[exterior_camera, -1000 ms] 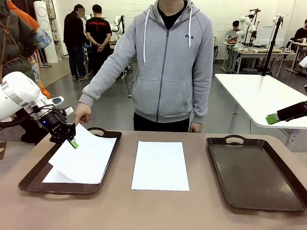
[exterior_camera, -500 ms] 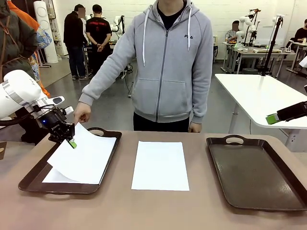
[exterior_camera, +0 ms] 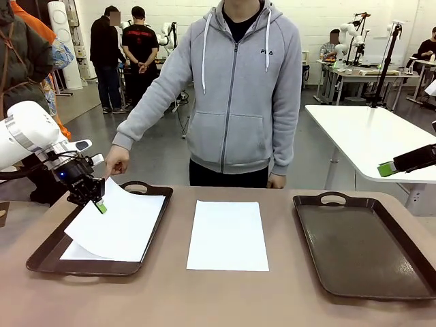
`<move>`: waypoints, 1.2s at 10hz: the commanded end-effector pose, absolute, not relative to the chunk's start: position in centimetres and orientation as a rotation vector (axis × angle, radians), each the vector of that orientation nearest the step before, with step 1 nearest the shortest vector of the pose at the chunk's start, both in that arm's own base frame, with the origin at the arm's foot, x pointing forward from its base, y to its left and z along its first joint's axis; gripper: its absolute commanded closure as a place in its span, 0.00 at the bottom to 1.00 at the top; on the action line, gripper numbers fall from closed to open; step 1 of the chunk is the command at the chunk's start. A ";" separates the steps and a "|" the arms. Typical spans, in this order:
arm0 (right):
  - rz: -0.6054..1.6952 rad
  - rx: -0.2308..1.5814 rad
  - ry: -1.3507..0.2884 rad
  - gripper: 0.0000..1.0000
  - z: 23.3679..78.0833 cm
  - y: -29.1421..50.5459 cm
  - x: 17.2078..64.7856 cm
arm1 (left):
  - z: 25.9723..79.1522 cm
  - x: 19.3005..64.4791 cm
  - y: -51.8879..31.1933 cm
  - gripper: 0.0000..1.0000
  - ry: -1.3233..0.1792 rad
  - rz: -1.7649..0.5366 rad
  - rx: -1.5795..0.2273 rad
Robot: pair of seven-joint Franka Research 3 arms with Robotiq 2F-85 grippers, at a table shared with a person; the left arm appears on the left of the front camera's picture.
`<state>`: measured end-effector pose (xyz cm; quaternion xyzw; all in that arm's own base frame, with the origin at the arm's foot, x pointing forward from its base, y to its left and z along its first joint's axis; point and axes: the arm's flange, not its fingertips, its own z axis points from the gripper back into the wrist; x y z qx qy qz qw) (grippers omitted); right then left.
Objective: Sort the A4 documents.
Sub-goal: Place the A4 Paper in the designated Handle tray.
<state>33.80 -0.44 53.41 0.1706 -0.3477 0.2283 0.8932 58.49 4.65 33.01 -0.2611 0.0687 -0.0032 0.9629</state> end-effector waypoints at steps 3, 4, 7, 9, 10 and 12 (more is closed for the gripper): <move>0.477 0.381 -0.720 0.00 53.2 -0.4 34.0 | 33.5 58.9 4.8 0.60 0.158 0.019 -0.479; 0.477 0.381 -0.720 0.00 53.2 -0.4 34.0 | 33.6 58.9 4.9 0.74 0.158 0.021 -0.474; 0.477 0.381 -0.720 0.00 53.2 -0.4 34.0 | 33.5 58.7 5.0 0.20 0.158 0.030 -0.472; 0.477 0.381 -0.720 0.00 53.2 -0.4 34.0 | 34.0 58.4 5.5 0.00 0.143 0.049 -0.437; 0.477 0.381 -0.720 0.00 53.2 -0.4 34.0 | 34.2 58.3 5.7 0.15 0.138 0.057 -0.423; 0.477 0.381 -0.720 0.00 53.2 -0.4 34.0 | 34.6 58.1 5.9 0.00 0.133 0.056 -0.417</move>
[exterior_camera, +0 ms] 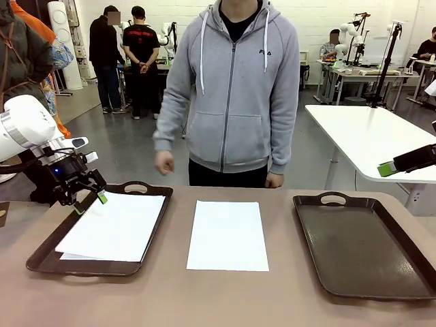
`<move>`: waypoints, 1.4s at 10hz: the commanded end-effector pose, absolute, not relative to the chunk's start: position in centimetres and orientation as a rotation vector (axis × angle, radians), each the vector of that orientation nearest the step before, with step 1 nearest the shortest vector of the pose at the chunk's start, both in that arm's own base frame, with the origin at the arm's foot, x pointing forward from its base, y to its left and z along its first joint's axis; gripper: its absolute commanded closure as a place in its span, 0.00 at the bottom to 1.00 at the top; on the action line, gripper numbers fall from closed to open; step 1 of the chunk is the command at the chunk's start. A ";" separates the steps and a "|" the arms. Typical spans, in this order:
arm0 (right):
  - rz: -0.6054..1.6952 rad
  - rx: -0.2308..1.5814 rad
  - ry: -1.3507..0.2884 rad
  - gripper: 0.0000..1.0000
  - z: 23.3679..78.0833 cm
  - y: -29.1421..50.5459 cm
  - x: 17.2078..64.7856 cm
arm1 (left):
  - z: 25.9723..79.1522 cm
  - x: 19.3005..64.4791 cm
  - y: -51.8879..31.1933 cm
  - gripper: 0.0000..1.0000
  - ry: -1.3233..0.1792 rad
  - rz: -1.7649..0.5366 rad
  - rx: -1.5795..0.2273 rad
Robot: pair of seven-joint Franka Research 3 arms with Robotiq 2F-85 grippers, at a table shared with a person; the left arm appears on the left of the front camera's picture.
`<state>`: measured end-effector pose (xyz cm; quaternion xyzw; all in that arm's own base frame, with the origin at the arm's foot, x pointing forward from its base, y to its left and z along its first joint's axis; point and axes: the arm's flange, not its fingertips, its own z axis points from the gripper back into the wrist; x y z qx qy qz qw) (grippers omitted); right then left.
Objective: Sort the A4 documents.
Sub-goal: Place the A4 Paper in the designated Handle tray, then receive the A4 Paper.
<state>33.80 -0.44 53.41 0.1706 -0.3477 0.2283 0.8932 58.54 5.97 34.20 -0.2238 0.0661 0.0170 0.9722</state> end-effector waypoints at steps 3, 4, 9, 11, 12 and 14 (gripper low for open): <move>0.477 0.381 -0.720 0.00 53.2 -0.4 34.0 | 34.7 58.1 6.2 0.00 0.127 0.054 -0.415; 0.477 0.381 -0.720 0.00 53.2 -0.4 34.0 | 34.8 58.0 6.2 0.00 0.120 0.066 -0.429; 0.477 0.381 -0.720 0.00 53.2 -0.4 34.0 | 34.6 58.5 6.2 0.00 0.128 0.035 -0.443; 0.477 0.381 -0.720 0.00 53.2 -0.4 34.0 | 34.6 58.5 6.2 0.00 0.128 0.035 -0.443; 0.477 0.381 -0.720 0.00 53.2 -0.4 34.0 | 34.6 58.5 6.2 0.00 0.128 0.035 -0.443; 0.477 0.381 -0.720 0.00 53.2 -0.4 34.0 | 34.6 58.5 6.2 0.00 0.128 0.035 -0.443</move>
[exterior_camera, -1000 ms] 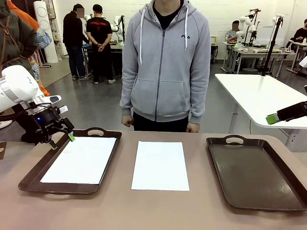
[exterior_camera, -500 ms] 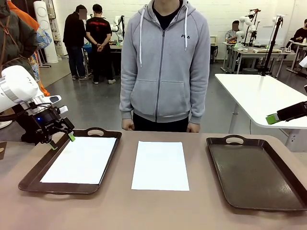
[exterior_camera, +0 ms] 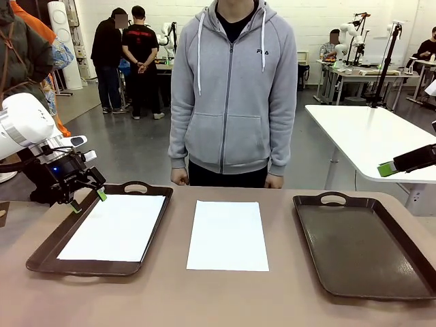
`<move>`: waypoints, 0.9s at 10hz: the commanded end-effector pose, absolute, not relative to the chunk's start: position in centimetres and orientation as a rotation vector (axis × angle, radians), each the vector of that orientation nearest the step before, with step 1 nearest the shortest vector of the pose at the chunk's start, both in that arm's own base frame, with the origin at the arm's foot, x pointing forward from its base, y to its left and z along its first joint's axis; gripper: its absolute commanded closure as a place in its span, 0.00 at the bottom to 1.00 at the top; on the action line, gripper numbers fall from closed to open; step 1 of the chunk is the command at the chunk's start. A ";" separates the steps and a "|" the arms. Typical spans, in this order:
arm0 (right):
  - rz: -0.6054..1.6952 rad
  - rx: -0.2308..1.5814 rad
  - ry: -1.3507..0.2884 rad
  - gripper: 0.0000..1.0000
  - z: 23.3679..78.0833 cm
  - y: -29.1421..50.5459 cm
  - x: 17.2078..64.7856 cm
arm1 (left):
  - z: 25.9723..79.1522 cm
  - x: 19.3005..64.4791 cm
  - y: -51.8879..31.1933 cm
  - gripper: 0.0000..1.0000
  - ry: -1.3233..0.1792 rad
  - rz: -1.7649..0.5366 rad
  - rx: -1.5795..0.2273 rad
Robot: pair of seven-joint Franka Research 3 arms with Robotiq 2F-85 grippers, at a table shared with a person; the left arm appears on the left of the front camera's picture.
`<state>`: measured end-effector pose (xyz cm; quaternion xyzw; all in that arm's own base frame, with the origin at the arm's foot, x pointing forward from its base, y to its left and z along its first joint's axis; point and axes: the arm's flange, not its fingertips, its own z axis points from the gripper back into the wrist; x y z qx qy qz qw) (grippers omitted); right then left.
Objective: Sort the A4 documents.
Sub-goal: Receive the A4 Paper.
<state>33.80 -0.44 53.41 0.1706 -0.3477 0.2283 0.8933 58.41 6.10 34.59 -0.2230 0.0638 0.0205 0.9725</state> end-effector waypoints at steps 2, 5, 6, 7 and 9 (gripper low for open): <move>0.477 0.381 -0.720 0.00 53.2 -0.4 34.0 | 34.6 58.5 6.2 0.00 0.128 0.035 -0.443; 0.477 0.381 -0.720 0.00 53.2 -0.4 34.0 | 34.6 58.4 6.1 0.00 0.129 0.041 -0.450; 0.477 0.381 -0.720 0.00 53.2 -0.4 34.0 | 37.1 59.0 4.4 0.00 0.051 -0.005 -0.375; 0.477 0.381 -0.720 0.00 53.2 -0.4 34.0 | 39.6 58.9 3.0 0.00 -0.015 -0.091 -0.362; 0.477 0.381 -0.720 0.00 53.2 -0.4 34.0 | 45.4 56.4 1.1 0.00 -0.204 -0.242 -0.366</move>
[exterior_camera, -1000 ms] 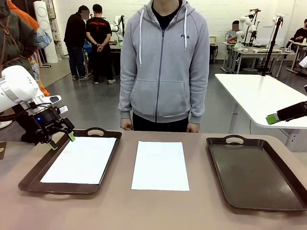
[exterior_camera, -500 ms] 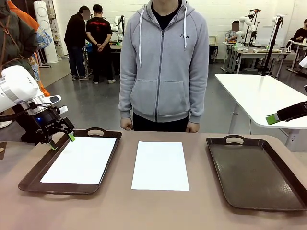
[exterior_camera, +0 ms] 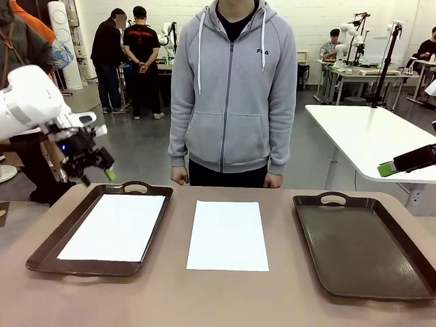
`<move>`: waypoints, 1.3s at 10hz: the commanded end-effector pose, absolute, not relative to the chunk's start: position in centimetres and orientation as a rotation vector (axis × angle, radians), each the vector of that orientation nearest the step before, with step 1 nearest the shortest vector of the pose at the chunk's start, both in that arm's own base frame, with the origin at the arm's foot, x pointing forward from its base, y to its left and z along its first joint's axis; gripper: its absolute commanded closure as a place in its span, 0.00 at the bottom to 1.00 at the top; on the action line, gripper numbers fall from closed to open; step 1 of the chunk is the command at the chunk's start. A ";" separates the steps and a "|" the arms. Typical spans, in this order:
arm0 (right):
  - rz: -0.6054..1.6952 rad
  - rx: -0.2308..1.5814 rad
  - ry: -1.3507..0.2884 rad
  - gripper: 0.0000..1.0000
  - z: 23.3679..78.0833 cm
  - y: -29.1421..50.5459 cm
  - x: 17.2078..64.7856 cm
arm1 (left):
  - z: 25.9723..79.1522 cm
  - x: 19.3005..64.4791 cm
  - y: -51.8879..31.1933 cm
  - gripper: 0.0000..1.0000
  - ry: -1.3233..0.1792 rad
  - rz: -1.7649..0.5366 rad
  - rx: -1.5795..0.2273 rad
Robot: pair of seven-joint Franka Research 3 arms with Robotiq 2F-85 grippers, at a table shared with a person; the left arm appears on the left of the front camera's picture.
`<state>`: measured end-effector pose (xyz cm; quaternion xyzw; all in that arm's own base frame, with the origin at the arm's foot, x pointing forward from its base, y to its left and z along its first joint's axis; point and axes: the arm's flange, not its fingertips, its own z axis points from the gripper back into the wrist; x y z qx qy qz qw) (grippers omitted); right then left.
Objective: Sort the A4 documents.
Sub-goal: Receive the A4 Paper.
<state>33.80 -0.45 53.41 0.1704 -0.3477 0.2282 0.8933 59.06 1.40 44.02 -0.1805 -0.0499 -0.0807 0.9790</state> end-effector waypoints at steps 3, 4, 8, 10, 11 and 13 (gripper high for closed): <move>0.477 0.381 -0.720 0.00 53.2 -0.4 34.0 | 52.5 50.6 -1.9 0.00 -0.463 -0.575 -0.463; 0.477 0.381 -0.720 0.00 53.2 -0.4 34.0 | 53.8 48.8 -1.8 0.00 -0.543 -0.681 -0.465; 0.477 0.381 -0.720 0.00 53.2 -0.4 34.0 | 55.4 45.7 2.3 0.00 -0.548 -0.749 -0.595; 0.477 0.381 -0.720 0.00 53.2 -0.4 34.0 | 55.4 45.3 2.6 0.00 -0.516 -0.748 -0.623; 0.477 0.381 -0.720 0.00 53.2 -0.4 34.0 | 55.5 45.4 2.1 0.00 -0.517 -0.753 -0.623; 0.477 0.381 -0.720 0.00 53.2 -0.4 34.0 | 55.7 45.4 1.5 0.00 -0.525 -0.748 -0.601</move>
